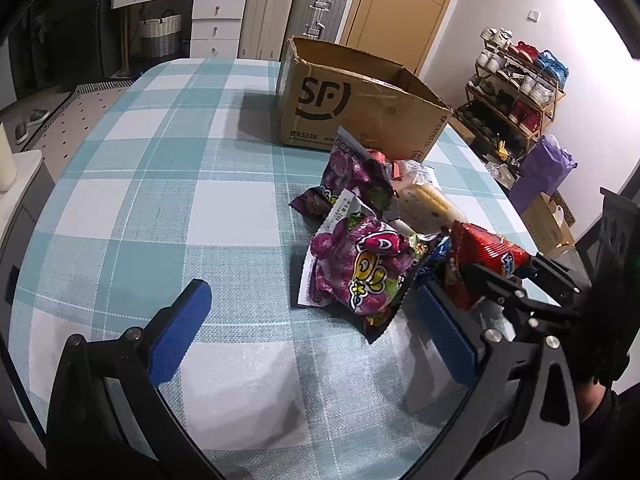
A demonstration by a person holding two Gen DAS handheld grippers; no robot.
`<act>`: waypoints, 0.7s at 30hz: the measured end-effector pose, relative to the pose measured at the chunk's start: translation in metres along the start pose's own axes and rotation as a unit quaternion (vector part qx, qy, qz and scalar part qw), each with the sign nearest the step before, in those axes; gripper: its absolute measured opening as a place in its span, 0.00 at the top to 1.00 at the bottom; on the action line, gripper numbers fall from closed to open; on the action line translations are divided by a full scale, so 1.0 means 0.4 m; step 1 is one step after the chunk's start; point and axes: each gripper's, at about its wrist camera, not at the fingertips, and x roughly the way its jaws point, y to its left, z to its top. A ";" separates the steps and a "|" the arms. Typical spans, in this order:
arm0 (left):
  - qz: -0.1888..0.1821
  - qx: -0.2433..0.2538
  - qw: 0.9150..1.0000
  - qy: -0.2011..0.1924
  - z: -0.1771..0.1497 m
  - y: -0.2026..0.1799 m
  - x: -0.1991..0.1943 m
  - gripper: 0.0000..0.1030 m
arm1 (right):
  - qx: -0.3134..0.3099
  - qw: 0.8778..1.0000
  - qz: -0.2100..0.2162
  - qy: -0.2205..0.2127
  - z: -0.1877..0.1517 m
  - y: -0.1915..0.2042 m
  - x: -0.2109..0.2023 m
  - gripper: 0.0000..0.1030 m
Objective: Organize snacks
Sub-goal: 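Grasp the red chip bag with blue label using the right tool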
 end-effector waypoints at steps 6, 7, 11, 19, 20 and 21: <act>-0.001 -0.009 1.000 0.006 -0.001 0.011 0.008 0.01 | 0.004 1.000 0.005 -0.009 0.001 0.000 -0.010 0.54; -0.001 -0.009 1.000 0.008 -0.001 0.012 0.010 0.01 | 0.004 1.000 0.006 -0.010 0.000 0.000 -0.012 0.54; 0.000 -0.009 1.000 0.010 -0.002 0.013 0.013 0.01 | 0.019 1.000 0.017 -0.017 0.006 -0.005 -0.023 0.54; -0.002 -0.007 1.000 0.021 0.000 0.009 0.029 0.01 | 0.050 0.997 0.039 -0.033 0.009 -0.022 -0.060 0.54; -0.004 -0.006 1.000 0.023 0.000 0.008 0.032 0.01 | 0.051 0.997 0.040 -0.035 0.009 -0.025 -0.066 0.54; -0.005 -0.005 1.000 0.026 0.001 0.006 0.036 0.01 | 0.053 0.997 0.040 -0.036 0.009 -0.026 -0.070 0.54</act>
